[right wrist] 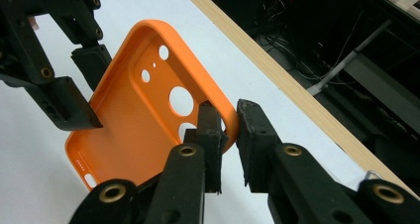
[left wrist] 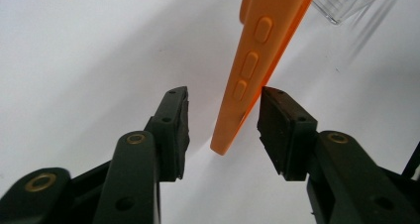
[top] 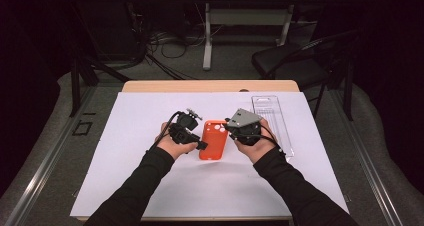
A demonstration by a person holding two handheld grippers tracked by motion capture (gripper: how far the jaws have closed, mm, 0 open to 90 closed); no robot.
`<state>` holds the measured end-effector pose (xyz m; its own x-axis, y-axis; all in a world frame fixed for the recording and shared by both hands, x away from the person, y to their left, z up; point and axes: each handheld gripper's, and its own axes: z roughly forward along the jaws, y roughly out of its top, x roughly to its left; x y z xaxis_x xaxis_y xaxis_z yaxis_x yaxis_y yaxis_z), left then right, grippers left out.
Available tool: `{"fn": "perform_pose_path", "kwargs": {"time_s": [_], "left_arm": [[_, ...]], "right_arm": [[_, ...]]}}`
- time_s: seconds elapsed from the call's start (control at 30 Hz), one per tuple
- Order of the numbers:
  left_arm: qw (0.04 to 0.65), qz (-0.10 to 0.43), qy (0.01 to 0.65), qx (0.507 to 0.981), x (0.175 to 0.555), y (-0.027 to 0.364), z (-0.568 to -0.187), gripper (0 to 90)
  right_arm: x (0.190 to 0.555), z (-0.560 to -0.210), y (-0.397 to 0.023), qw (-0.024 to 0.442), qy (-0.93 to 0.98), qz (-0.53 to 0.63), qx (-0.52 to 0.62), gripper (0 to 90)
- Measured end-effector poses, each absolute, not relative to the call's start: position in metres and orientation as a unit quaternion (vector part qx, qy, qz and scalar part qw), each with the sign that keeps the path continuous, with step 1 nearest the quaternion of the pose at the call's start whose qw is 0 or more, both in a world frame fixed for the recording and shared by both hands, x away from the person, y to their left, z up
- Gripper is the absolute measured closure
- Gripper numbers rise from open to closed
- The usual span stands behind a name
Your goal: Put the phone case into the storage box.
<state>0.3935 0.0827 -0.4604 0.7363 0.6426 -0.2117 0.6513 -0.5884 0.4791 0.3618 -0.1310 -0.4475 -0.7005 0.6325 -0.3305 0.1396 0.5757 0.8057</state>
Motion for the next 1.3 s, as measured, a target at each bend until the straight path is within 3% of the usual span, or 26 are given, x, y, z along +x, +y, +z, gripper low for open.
{"fn": "perform_pose_path", "kwargs": {"time_s": [0.5, 0.97, 1.3], "left_arm": [[0.286, 0.002, 0.354, 0.890, 0.392, 0.085, -0.461, 44.6], [0.308, 0.015, 0.359, 0.881, 0.398, 0.101, -0.465, 42.6], [0.322, 0.007, 0.371, 0.871, 0.399, 0.110, -0.472, 28.6]], "right_arm": [[0.368, -0.444, -0.146, 0.324, 0.828, 0.391, 0.238, 81.2], [0.379, -0.438, -0.162, 0.333, 0.824, 0.388, 0.246, 81.2], [0.390, -0.431, -0.176, 0.351, 0.818, 0.383, 0.249, 81.1]]}}
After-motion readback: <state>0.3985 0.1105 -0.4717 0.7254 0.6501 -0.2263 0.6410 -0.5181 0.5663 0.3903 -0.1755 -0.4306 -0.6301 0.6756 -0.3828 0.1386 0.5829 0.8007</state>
